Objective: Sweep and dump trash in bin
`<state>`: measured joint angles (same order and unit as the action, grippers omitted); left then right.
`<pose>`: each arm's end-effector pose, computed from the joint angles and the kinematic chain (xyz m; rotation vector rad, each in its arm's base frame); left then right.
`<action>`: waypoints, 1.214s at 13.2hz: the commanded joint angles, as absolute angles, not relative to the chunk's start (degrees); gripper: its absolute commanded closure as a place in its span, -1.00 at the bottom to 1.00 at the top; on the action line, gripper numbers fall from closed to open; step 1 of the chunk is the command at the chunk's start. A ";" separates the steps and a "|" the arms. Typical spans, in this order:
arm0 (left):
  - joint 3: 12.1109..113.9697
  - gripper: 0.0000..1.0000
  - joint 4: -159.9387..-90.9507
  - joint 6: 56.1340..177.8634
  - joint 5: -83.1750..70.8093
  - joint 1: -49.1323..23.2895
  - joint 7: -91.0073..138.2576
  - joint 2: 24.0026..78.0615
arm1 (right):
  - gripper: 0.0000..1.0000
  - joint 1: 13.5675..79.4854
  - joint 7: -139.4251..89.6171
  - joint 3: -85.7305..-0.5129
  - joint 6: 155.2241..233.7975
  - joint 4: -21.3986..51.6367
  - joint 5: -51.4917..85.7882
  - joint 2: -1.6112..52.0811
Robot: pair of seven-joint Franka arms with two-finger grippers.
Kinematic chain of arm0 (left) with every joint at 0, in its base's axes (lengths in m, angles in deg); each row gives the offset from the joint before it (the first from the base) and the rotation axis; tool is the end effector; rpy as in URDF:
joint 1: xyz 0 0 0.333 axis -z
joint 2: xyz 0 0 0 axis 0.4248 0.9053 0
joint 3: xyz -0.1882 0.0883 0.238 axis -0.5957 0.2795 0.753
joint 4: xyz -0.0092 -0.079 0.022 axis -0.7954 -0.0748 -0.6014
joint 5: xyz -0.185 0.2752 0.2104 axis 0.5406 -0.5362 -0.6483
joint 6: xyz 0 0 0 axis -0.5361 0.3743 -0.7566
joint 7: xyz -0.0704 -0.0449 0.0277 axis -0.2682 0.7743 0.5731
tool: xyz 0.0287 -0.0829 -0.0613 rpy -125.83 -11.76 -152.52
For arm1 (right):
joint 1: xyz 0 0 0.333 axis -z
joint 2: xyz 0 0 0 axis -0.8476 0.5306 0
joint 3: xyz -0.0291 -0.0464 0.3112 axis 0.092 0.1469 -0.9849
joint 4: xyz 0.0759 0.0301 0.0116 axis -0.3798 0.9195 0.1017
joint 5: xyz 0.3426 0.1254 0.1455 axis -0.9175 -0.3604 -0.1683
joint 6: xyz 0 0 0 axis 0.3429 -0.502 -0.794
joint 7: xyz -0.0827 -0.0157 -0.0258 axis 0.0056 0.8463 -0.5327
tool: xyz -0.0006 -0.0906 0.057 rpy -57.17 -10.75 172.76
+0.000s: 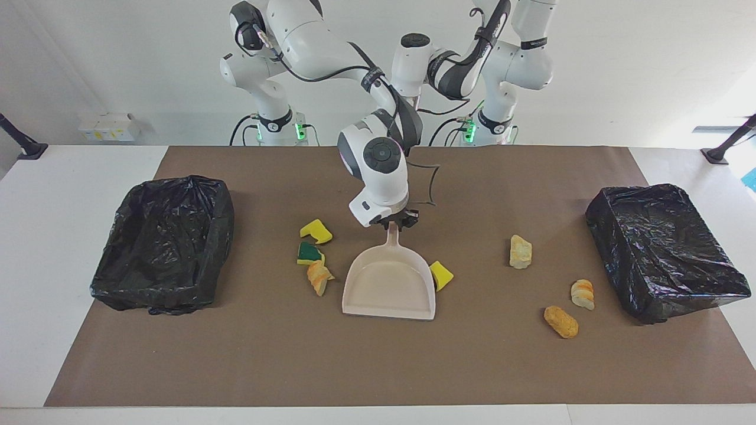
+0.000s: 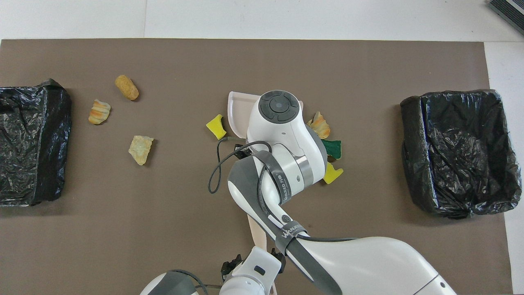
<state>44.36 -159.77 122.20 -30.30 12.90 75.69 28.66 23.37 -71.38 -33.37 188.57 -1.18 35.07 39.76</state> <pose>0.2350 -0.4021 0.3768 2.9734 0.2231 0.2252 0.5712 0.3801 0.3519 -3.0238 0.2986 0.2792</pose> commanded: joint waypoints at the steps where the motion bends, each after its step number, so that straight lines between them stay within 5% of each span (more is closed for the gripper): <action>1: 43.75 -1.00 -155.91 119.42 -34.82 13.71 81.03 33.49 | 1.00 24.64 -68.32 -33.64 188.62 -0.74 34.29 39.60; 6: 43.66 -1.00 -156.08 120.20 -35.45 15.73 82.88 35.78 | 1.00 24.55 -65.10 -33.46 187.22 -0.57 35.52 34.87; 10: 43.66 -0.40 -156.08 120.21 -35.45 16.79 85.52 36.05 | 1.00 29.90 -44.47 -32.93 183.28 0.58 35.96 28.19; 13: 43.48 0.52 -156.17 120.03 -35.36 16.79 86.67 36.05 | 1.00 35.79 -30.05 -32.93 178.52 0.23 39.73 26.42; 14: 43.48 0.96 -156.17 119.77 -35.36 16.70 86.93 36.14 | 1.00 36.93 -26.26 -32.85 177.38 -0.04 41.13 26.42; 16: 43.48 1.00 -156.17 119.16 -35.27 16.52 87.02 36.05 | 1.00 39.04 -17.75 -33.02 176.67 0.13 44.47 26.50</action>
